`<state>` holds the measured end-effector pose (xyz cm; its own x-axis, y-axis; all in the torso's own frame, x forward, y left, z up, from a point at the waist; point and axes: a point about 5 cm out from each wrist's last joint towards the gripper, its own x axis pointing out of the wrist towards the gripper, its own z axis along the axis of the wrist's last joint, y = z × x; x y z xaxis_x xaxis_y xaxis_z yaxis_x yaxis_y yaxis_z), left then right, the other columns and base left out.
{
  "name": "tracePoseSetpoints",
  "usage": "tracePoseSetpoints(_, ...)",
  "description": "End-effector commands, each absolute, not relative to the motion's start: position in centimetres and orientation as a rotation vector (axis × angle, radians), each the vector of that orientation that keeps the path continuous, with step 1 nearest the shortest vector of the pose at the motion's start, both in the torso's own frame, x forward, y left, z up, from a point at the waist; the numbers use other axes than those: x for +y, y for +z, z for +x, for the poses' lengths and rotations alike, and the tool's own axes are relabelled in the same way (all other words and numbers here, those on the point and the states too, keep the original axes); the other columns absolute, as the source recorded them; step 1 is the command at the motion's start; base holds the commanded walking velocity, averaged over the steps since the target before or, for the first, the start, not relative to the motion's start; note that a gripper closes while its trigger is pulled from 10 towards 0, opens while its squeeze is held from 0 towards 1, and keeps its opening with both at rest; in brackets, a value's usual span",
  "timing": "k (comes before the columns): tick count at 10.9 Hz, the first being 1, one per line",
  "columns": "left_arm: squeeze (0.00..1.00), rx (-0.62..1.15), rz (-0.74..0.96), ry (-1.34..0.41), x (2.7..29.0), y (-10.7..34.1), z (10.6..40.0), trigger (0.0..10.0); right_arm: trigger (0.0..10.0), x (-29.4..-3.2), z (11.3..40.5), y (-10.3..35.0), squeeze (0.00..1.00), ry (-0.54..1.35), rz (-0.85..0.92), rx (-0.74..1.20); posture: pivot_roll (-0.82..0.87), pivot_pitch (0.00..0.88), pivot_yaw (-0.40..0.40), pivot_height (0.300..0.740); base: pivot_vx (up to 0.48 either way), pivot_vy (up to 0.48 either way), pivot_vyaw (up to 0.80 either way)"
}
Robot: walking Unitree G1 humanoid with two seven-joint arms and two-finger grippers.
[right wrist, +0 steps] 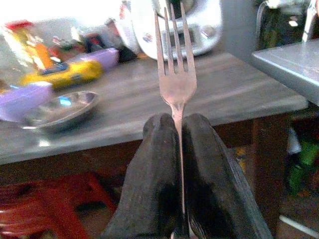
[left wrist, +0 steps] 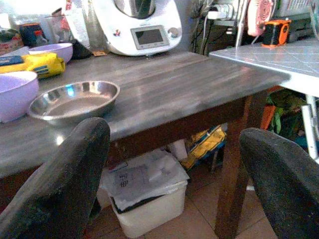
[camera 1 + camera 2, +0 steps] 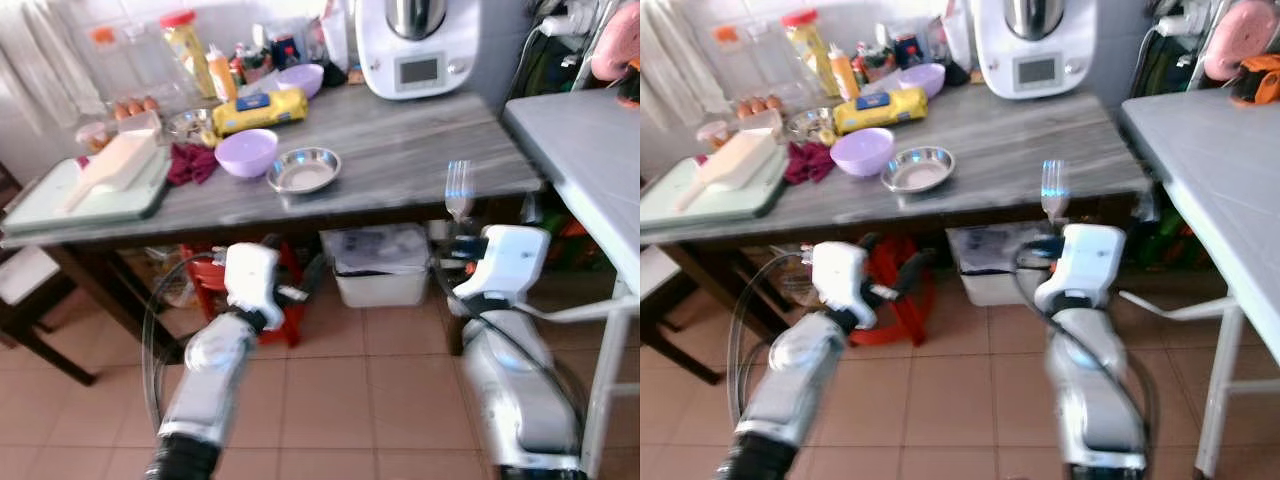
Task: Setting the table
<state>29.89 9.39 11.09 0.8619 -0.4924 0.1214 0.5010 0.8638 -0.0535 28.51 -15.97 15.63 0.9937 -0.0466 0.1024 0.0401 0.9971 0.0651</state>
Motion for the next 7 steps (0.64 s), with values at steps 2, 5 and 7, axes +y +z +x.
tracePoseSetpoints(2, 0.0, -0.119, -0.06, -0.496, 10.57, 11.48, 30.13, 10.0, 10.0, -14.79, 28.64, 16.1, 0.0, -0.005, 0.081, -0.122, -0.14, 0.027, 0.147, 0.74, 0.48, 0.0, 0.0)
tracePoseSetpoints(5, 0.0, -0.115, -0.064, -0.518, 9.86, 11.43, 30.13, 10.0, 10.0, -14.95, 28.79, 16.11, 0.0, -0.015, 0.091, -0.123, -0.15, 0.022, 0.15, 0.74, 0.48, 0.0, 0.0)
tracePoseSetpoints(7, 0.0, -0.115, -0.062, -0.517, 9.87, 11.44, 30.12, 10.0, 10.0, -14.93, 28.76, 16.07, 0.0, -0.013, 0.091, -0.122, -0.15, 0.023, 0.151, 0.74, 0.48, 0.0, 0.0)
